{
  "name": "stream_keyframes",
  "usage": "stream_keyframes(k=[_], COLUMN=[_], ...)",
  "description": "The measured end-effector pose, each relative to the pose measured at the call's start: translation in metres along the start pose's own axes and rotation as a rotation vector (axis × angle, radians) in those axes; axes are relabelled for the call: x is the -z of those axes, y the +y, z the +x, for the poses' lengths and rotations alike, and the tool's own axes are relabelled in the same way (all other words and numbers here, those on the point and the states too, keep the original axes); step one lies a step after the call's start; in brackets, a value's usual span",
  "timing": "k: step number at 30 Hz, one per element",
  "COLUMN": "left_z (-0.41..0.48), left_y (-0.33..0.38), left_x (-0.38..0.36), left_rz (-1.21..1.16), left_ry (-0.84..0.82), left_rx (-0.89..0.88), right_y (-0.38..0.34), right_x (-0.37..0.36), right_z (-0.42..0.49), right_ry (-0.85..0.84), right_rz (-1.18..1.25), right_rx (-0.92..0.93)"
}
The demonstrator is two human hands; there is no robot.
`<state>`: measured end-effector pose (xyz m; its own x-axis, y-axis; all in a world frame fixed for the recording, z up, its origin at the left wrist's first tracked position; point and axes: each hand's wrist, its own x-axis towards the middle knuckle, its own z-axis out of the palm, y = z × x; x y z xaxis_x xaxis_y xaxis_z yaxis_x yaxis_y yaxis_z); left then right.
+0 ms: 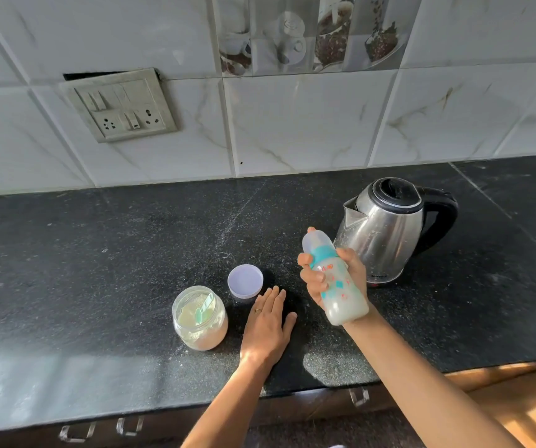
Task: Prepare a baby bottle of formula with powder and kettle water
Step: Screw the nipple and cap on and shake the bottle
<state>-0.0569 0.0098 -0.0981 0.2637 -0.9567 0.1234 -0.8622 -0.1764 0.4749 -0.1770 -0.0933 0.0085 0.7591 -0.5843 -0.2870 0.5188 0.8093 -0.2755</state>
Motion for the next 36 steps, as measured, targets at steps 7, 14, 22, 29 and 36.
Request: stream_keyframes(k=[7,14,22,29,36], left_z=[0.000,0.000,0.001,0.001,0.001], left_y=[0.002,0.000,0.000,0.000,0.000], left_x=[0.002,0.000,0.000,0.001,0.000], left_rz=[0.001,0.018,0.013,0.009,0.015], left_ry=[-0.008,-0.016,-0.006,0.000,0.000], left_rx=[-0.003,-0.008,-0.005,-0.001,-0.011], right_y=[0.000,-0.014,-0.004,-0.003,-0.009], right_x=[0.011,0.008,0.013,0.003,0.009], right_z=[-0.006,0.002,0.008,0.000,0.004], right_ry=[-0.069,0.058,-0.037,-0.083,-0.152], right_rz=[0.387,0.106,0.107,-0.018,-0.001], right_rx=[-0.061,0.155,0.081,-0.024,-0.052])
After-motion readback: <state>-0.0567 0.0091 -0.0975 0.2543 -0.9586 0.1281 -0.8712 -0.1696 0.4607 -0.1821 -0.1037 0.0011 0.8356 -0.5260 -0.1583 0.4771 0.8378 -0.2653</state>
